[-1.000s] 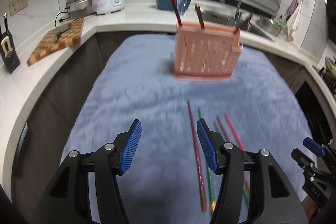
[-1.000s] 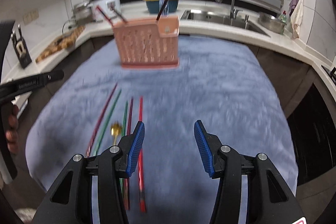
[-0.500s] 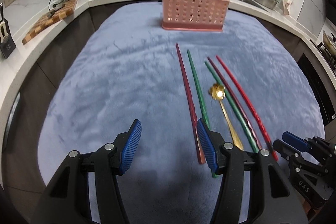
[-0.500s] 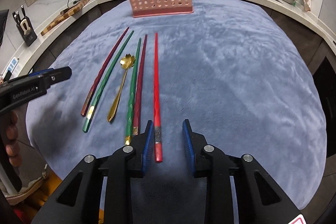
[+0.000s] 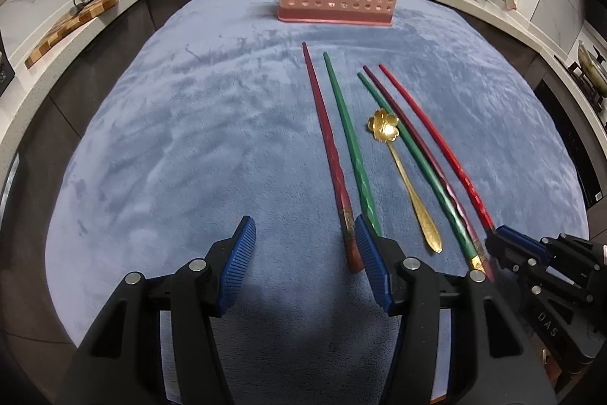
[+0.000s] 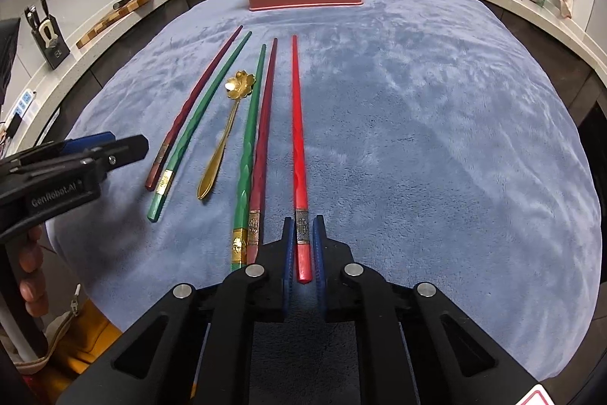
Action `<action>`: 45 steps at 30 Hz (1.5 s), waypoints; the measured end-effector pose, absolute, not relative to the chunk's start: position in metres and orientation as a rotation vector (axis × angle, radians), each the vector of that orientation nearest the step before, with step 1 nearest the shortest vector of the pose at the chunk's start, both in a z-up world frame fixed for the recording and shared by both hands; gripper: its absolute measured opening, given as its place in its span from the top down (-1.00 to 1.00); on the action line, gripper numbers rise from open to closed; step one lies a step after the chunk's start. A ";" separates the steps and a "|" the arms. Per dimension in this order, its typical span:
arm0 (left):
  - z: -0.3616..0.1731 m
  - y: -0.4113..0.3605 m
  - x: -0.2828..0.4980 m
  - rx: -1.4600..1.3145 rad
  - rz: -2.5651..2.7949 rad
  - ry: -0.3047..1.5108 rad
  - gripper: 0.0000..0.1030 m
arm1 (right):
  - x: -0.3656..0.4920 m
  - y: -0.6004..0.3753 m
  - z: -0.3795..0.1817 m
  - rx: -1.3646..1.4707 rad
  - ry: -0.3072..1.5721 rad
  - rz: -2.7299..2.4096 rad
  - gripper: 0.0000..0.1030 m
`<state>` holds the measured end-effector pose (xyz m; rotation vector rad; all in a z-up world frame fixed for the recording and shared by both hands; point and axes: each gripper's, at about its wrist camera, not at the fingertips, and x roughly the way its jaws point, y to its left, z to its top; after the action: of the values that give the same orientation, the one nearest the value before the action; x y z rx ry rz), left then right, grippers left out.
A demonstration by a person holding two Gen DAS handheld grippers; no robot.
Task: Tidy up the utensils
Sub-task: 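Lift both chopsticks and lower them into the pink caddy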
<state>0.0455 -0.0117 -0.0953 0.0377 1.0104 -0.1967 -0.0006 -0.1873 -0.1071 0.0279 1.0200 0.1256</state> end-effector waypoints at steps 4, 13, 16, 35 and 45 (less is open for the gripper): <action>-0.102 -0.013 0.046 0.036 -0.209 1.034 0.06 | -0.001 -0.187 -0.108 0.025 1.019 0.126 0.85; -0.110 -0.019 0.045 0.067 -0.223 1.044 0.32 | -0.001 -0.188 -0.108 0.029 1.018 0.127 0.86; -0.110 -0.018 0.044 0.060 -0.231 1.043 0.59 | -0.001 -0.188 -0.109 0.029 1.018 0.128 0.85; -0.052 0.004 0.040 0.004 -0.193 0.936 0.86 | 0.007 -0.203 -0.051 0.077 0.885 0.122 0.86; 0.004 0.012 0.057 -0.018 -0.182 0.825 0.86 | 0.021 -0.219 0.008 0.104 0.757 0.100 0.86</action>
<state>0.0570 0.0124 0.0036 -0.0175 0.8254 -0.1815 0.0205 -0.2187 0.0083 0.1039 0.7574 0.0996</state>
